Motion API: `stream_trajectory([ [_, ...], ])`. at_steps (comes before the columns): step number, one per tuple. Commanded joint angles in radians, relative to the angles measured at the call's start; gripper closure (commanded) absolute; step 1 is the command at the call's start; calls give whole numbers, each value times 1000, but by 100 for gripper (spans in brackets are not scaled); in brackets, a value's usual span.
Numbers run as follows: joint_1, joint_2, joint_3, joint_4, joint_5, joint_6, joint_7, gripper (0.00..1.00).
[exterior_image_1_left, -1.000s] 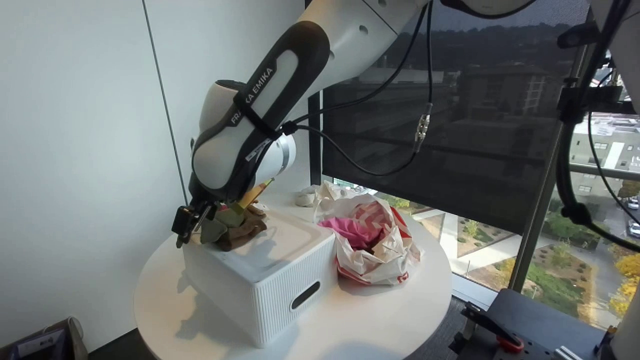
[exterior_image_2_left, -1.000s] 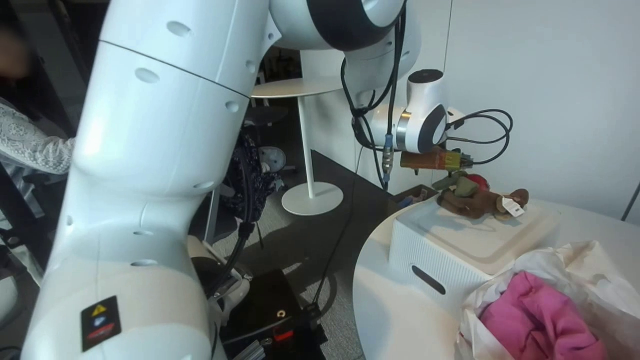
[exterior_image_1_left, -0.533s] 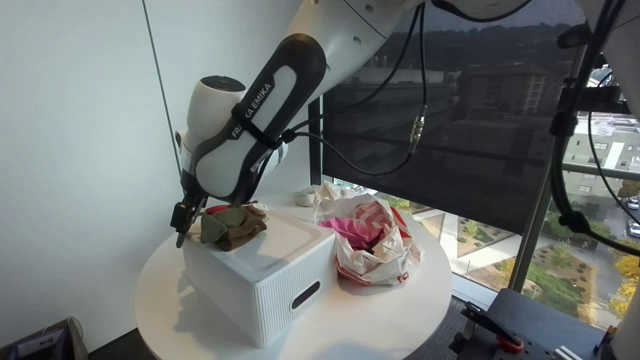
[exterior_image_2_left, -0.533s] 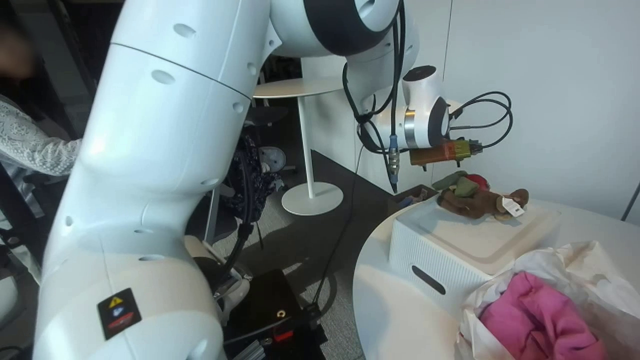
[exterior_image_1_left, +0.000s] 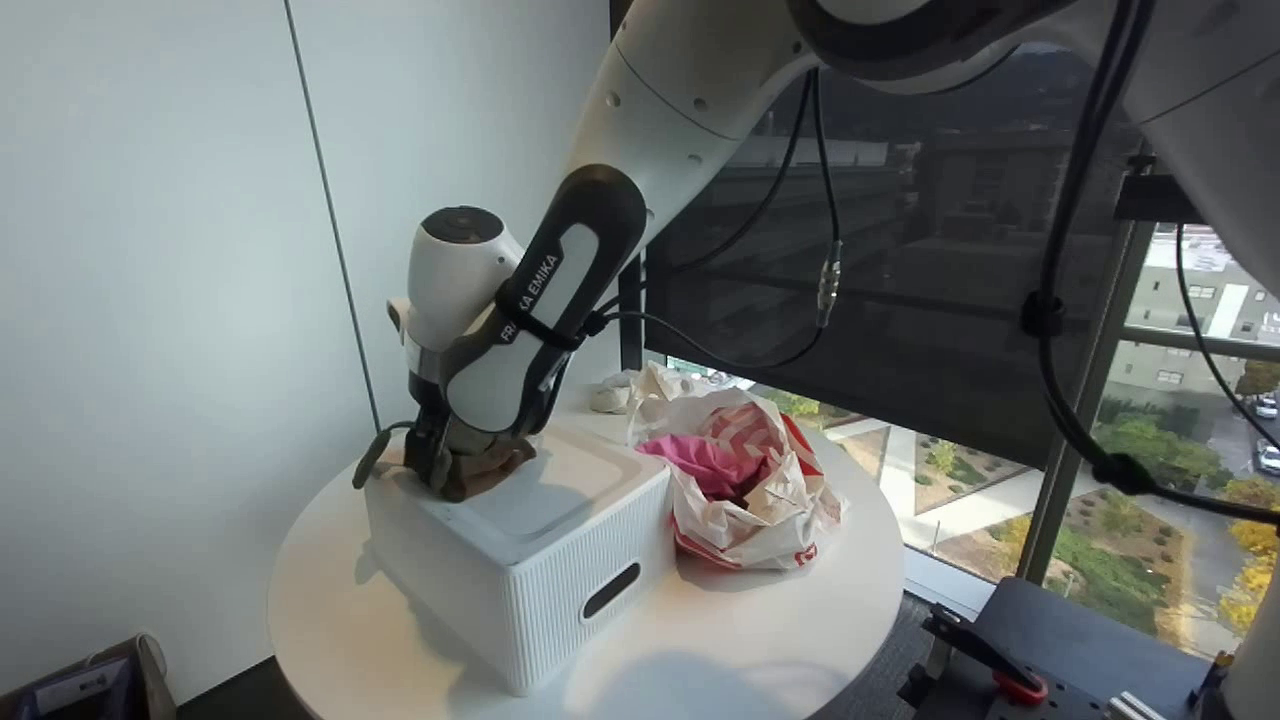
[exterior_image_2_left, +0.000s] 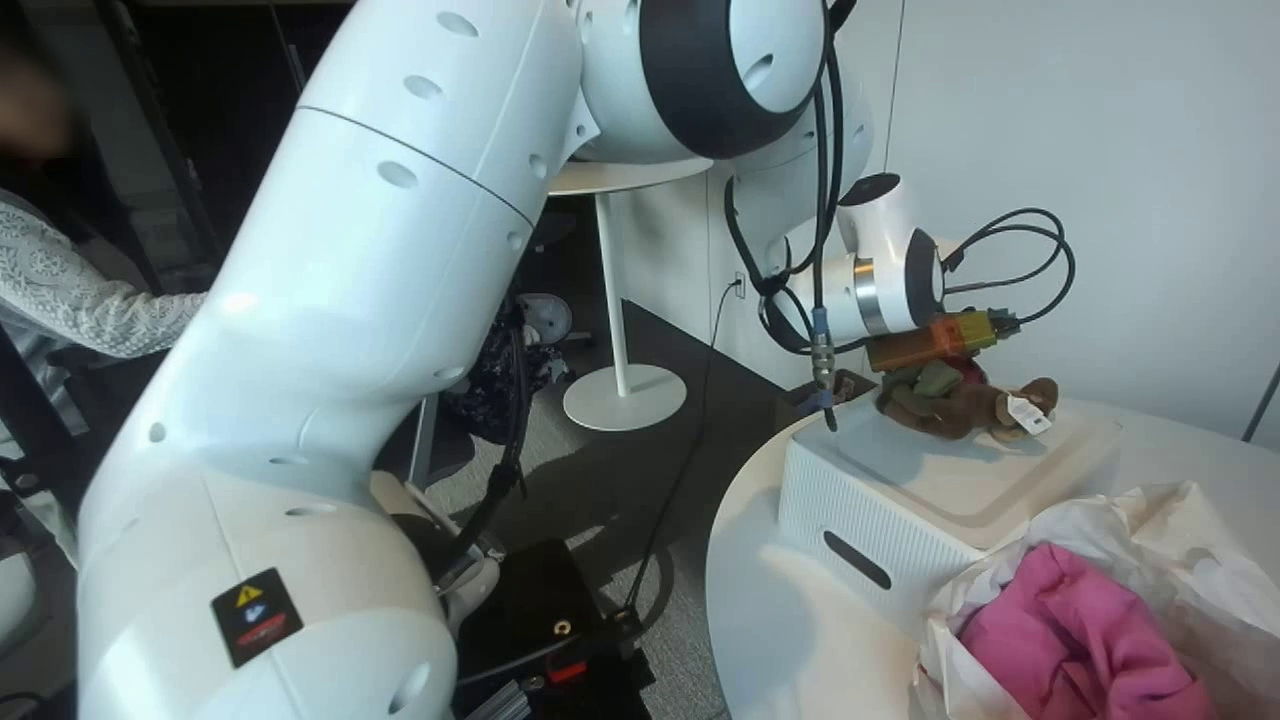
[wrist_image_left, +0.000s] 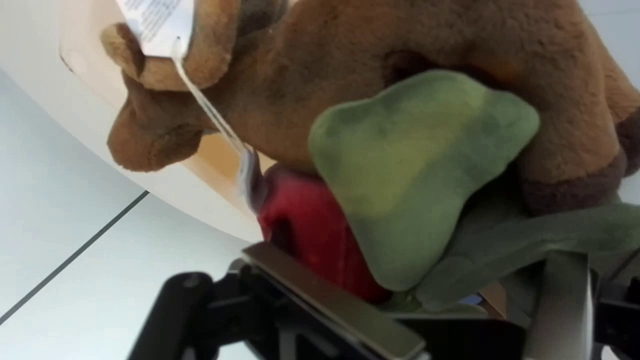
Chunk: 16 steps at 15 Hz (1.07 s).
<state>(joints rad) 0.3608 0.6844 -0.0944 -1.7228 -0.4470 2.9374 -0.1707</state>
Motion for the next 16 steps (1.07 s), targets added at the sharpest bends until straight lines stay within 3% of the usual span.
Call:
stream_trajectory([
  [1, 19, 72, -37, 73, -53, 42, 3, 25],
  [3, 21, 72, -41, 71, -61, 57, 2, 34],
  [10, -27, -55, 5, -33, -40, 97, -16, 86],
  [13, -46, -144, 14, -89, -32, 148, -12, 86],
  [16, -30, -263, -32, -152, -51, 240, 27, 89],
])
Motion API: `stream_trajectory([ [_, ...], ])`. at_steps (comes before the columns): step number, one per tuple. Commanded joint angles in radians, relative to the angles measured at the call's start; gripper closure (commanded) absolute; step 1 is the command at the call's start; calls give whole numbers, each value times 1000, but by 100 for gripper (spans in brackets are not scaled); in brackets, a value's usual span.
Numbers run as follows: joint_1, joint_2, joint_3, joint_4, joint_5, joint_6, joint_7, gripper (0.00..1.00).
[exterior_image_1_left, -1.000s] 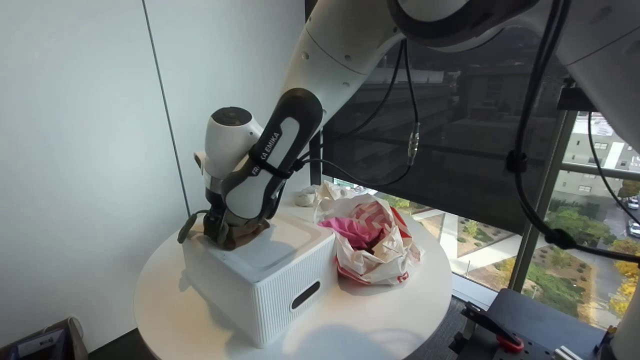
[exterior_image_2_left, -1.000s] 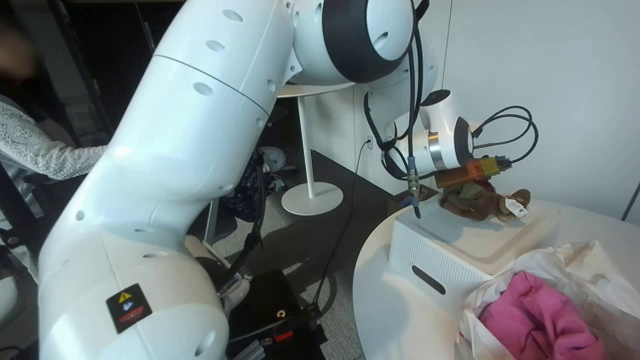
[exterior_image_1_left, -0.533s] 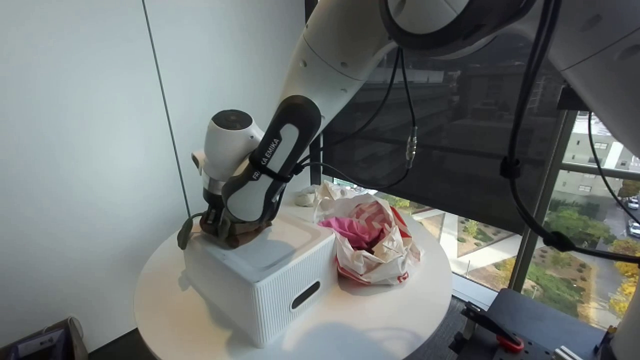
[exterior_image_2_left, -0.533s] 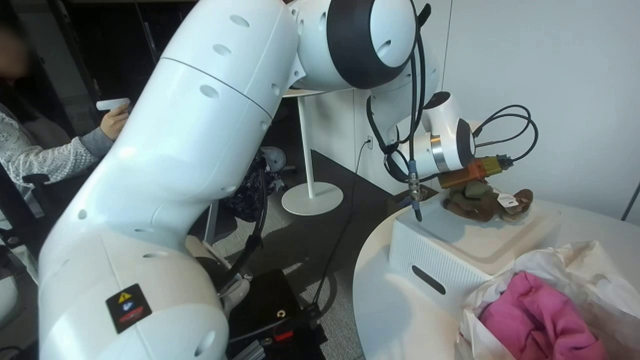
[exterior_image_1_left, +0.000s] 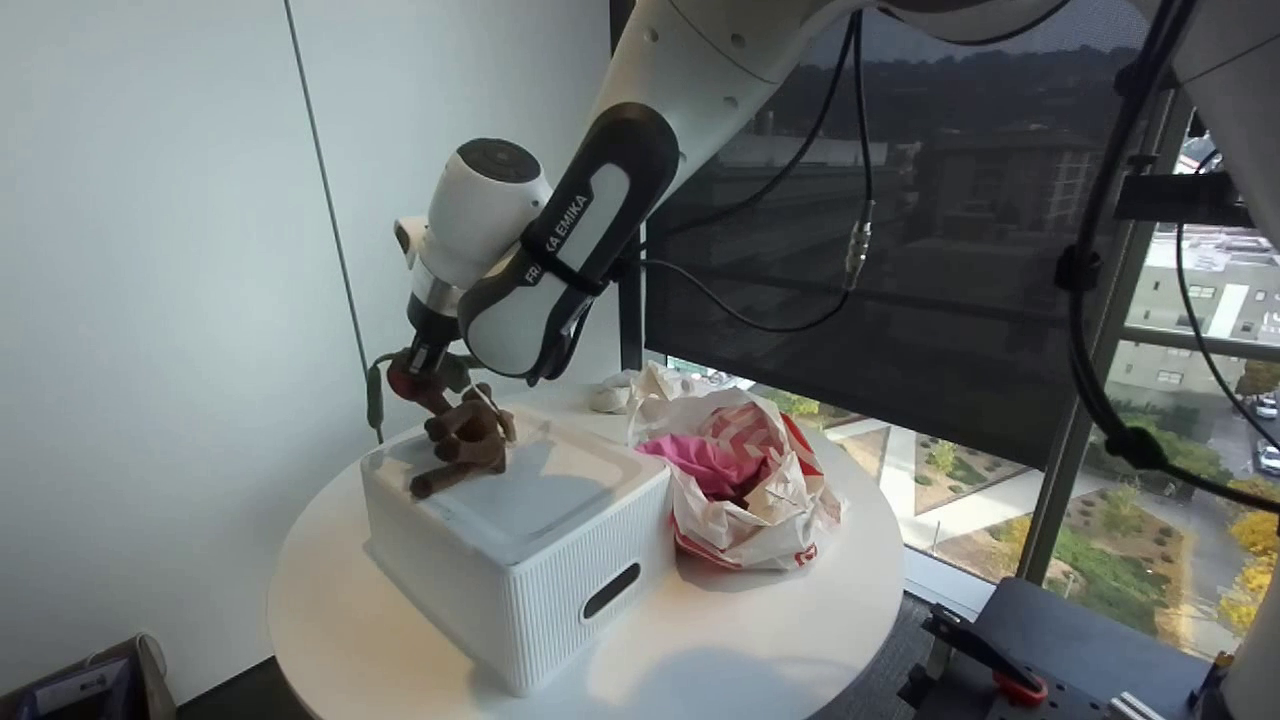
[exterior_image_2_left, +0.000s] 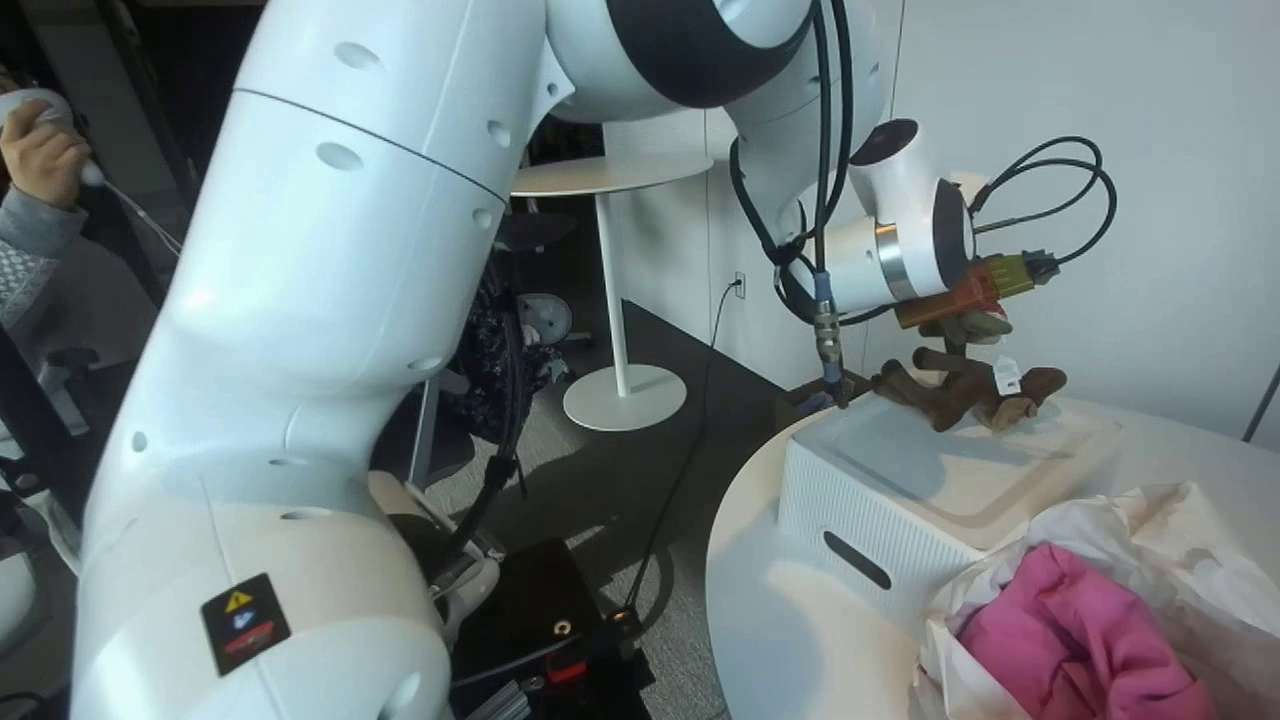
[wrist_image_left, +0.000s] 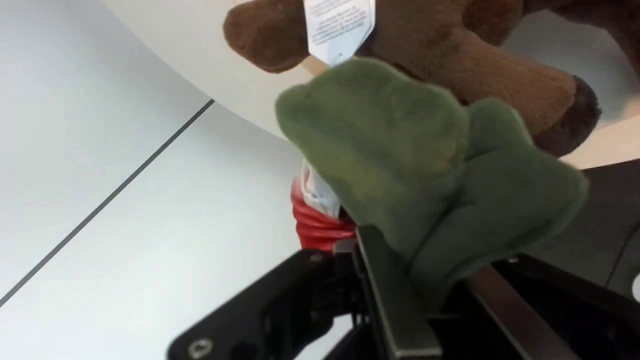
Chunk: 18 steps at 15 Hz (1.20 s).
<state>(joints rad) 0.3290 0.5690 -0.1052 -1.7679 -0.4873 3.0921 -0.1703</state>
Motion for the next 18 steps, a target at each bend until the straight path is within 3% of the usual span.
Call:
stream_trajectory([
  [1, 22, -186, -58, -123, -19, 109, 43, 87],
  [3, 76, -265, -162, -155, -34, 141, 84, 87],
  [7, 241, -418, -475, -198, -107, 106, 174, 87],
  [10, 285, -555, -599, -294, -235, 21, 219, 87],
  [12, 281, -635, -630, -337, -372, -95, 295, 87],
  [14, 253, -741, -605, -400, -515, -257, 385, 87],
  [17, 238, -877, -547, -527, -577, -509, 427, 87],
  [18, 82, -885, -388, -572, -486, -546, 372, 89],
])
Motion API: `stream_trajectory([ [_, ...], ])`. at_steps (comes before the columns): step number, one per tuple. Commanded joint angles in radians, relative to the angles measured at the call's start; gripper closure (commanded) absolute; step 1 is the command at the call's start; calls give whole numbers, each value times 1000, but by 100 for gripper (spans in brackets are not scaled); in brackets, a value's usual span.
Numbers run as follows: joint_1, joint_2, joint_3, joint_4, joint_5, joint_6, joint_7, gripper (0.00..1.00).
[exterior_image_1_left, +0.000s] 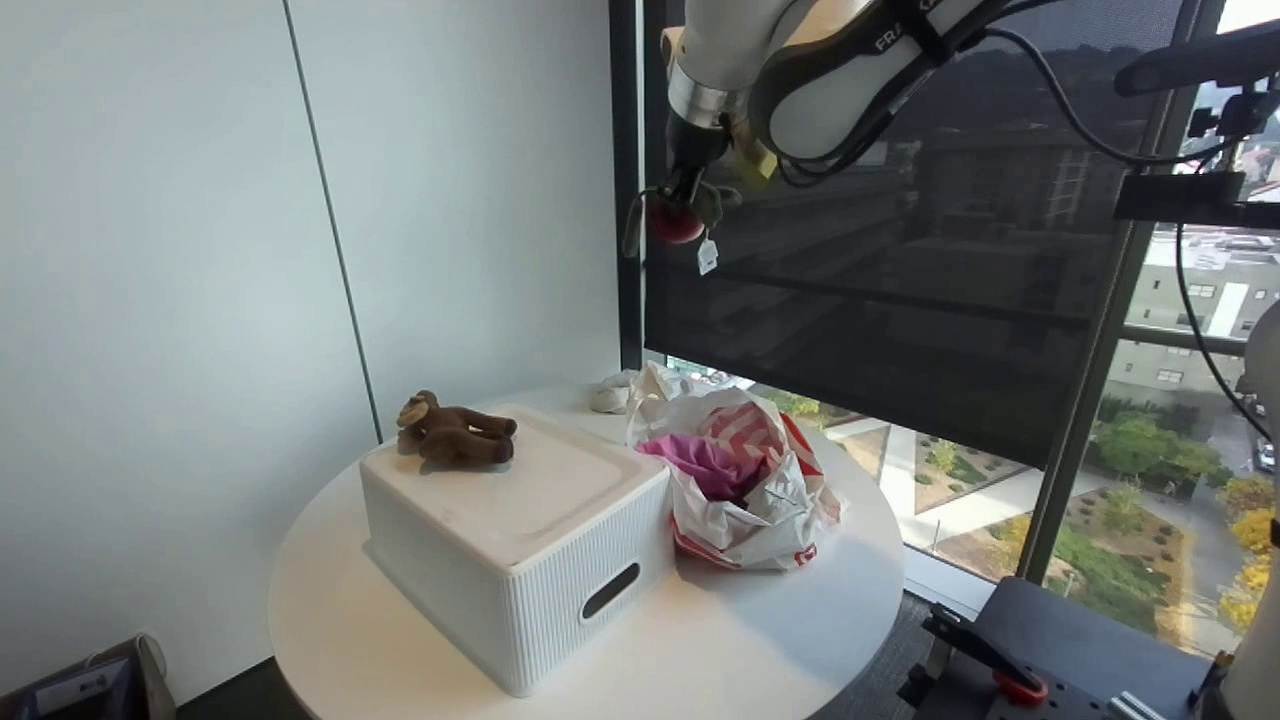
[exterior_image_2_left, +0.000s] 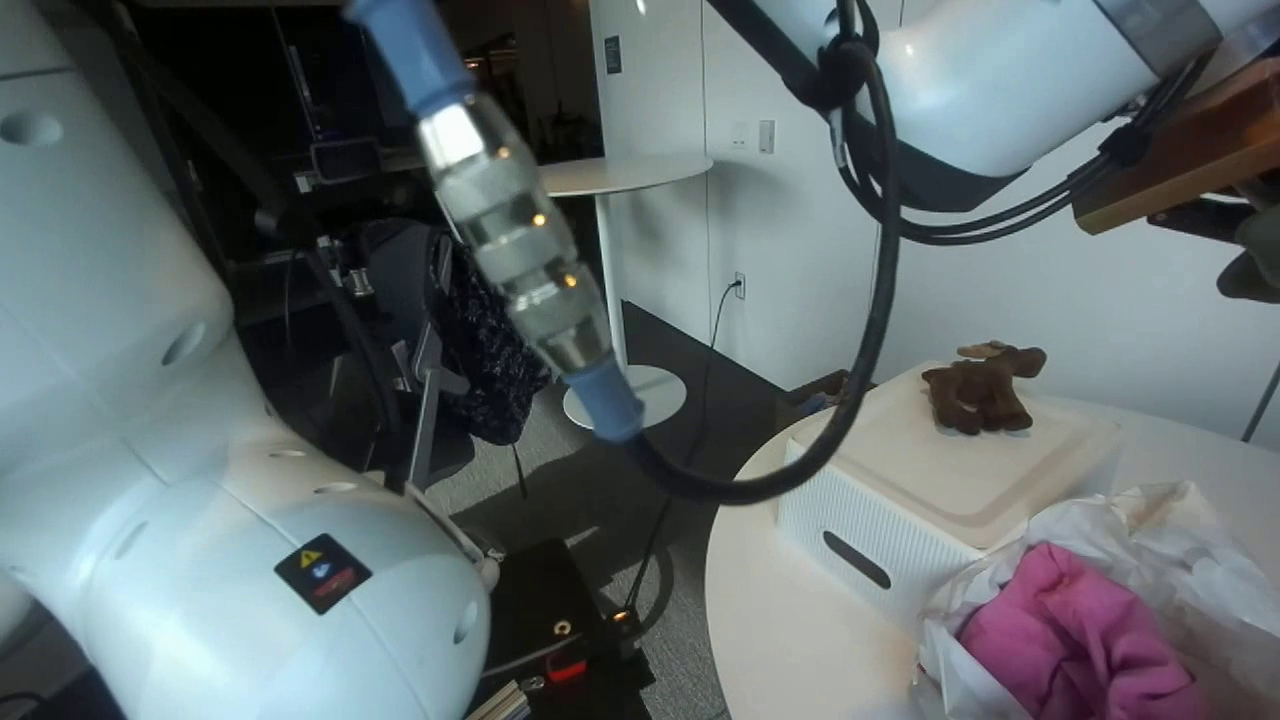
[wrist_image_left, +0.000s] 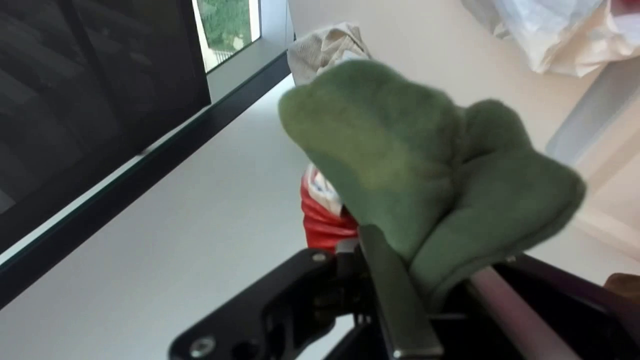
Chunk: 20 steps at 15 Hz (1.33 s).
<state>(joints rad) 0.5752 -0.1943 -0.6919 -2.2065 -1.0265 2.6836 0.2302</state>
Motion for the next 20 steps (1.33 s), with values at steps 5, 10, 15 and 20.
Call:
stream_trajectory([
  [5, -393, -72, 423, -301, 389, -173, -201, 88],
  [10, -575, 130, 537, -304, 303, -128, -130, 88],
  [15, -615, 310, 562, -214, 176, -31, -33, 88],
  [20, -581, 429, 545, -98, 91, 21, 54, 88],
])
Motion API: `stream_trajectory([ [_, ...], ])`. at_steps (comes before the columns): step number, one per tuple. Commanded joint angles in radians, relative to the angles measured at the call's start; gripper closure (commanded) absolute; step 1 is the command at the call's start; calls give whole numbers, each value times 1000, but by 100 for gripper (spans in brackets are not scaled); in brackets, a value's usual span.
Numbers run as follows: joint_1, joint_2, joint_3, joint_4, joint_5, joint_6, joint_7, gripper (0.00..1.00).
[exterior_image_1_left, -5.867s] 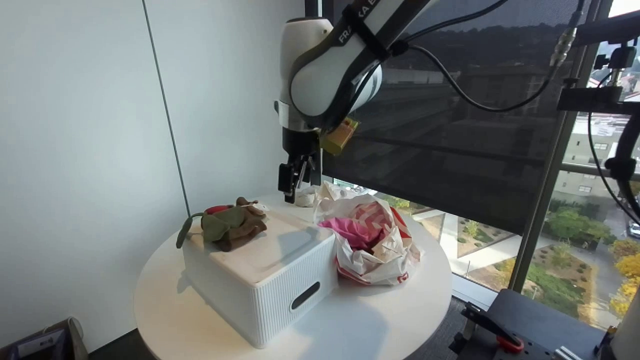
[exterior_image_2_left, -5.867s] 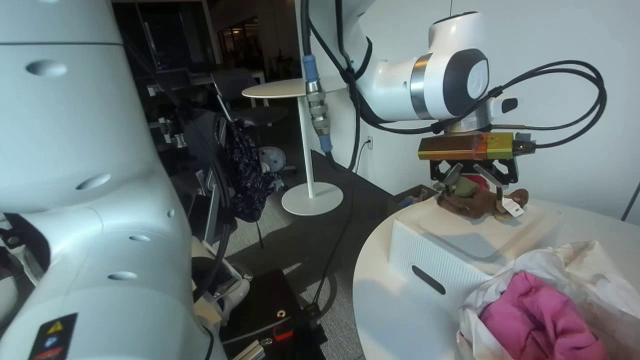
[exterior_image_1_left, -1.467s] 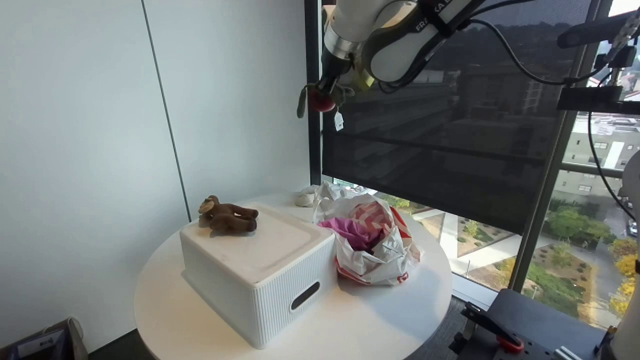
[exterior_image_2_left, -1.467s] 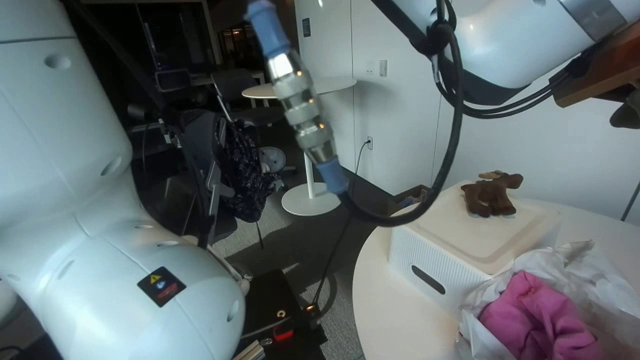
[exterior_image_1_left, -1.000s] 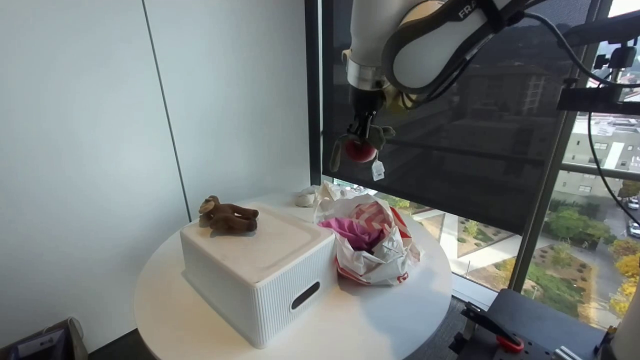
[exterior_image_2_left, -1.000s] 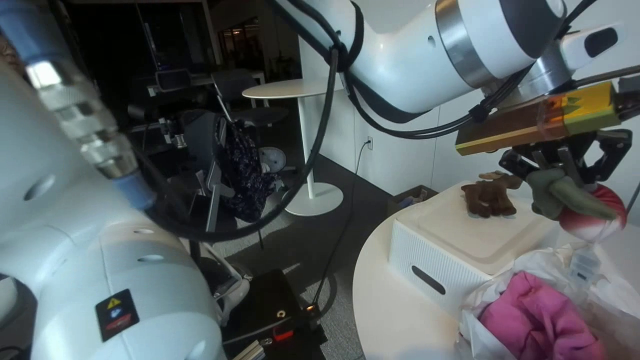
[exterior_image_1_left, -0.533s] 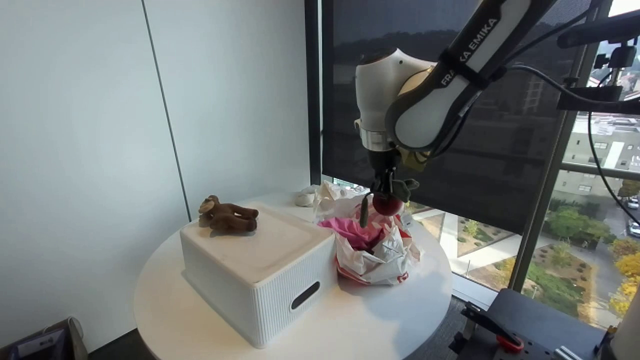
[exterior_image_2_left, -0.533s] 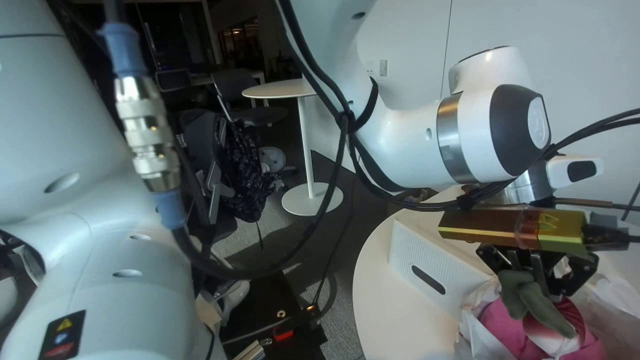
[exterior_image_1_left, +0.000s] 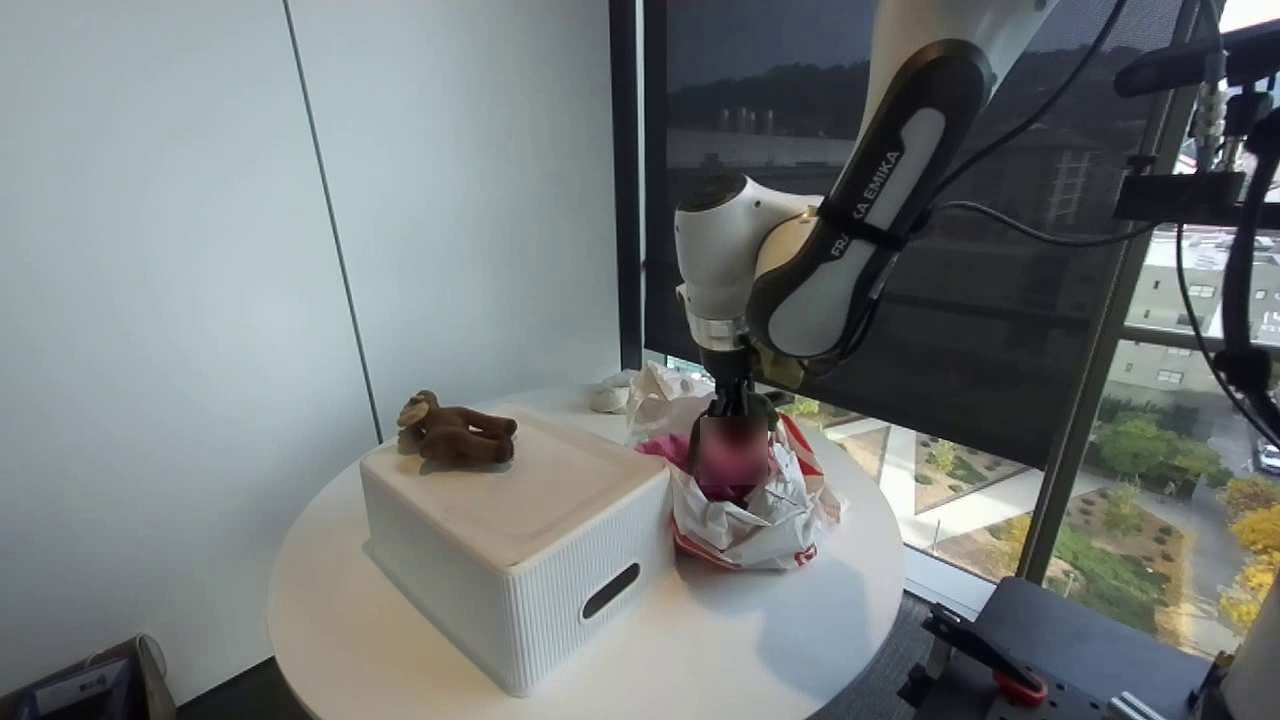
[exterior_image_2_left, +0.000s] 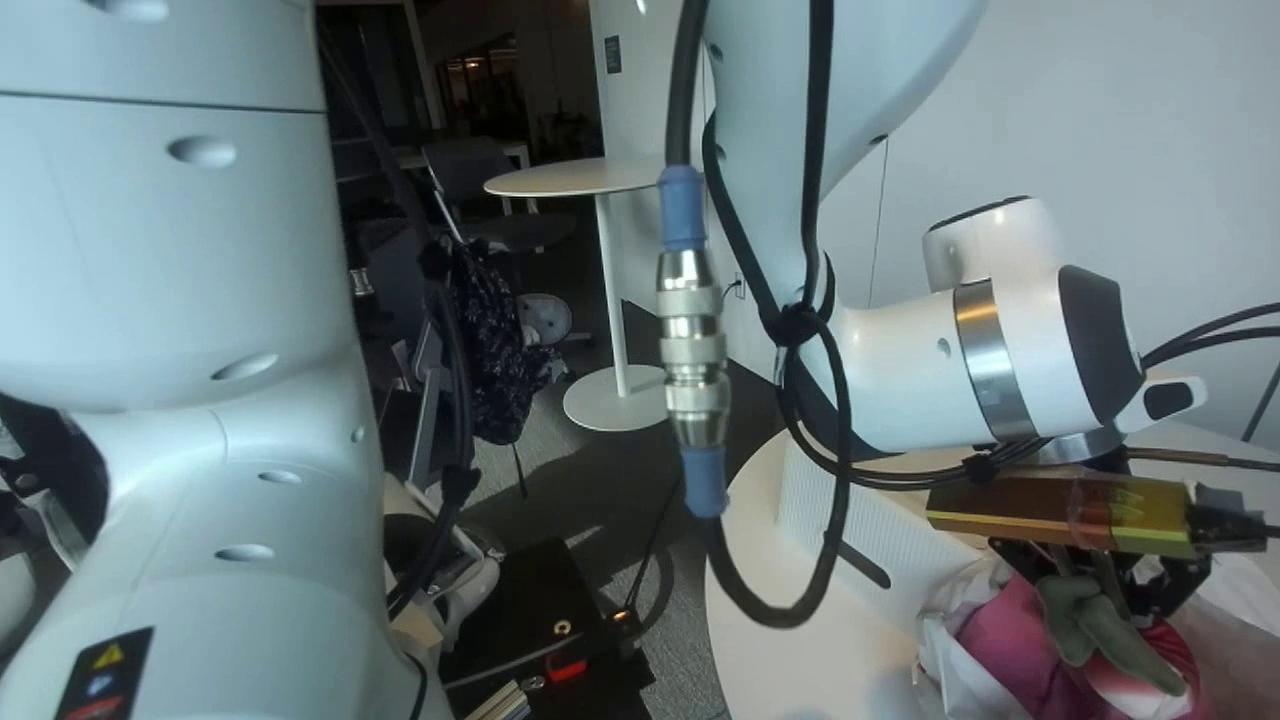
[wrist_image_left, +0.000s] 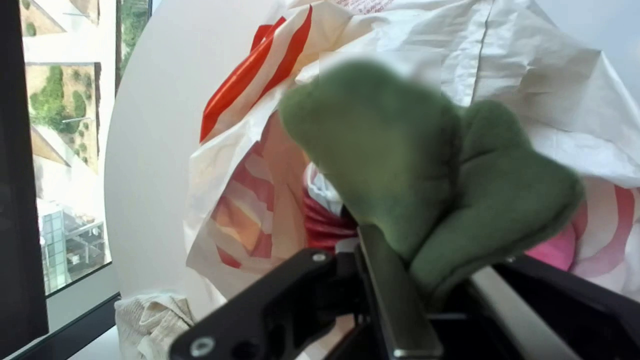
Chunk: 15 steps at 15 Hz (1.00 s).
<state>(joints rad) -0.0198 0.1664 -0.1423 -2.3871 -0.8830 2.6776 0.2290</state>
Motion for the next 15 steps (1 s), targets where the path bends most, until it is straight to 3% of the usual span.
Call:
stream_trajectory([
  [1, 17, 95, -10, 105, -76, 29, 68, 88],
  [15, 15, 376, -77, 263, -299, 116, 269, 88],
])
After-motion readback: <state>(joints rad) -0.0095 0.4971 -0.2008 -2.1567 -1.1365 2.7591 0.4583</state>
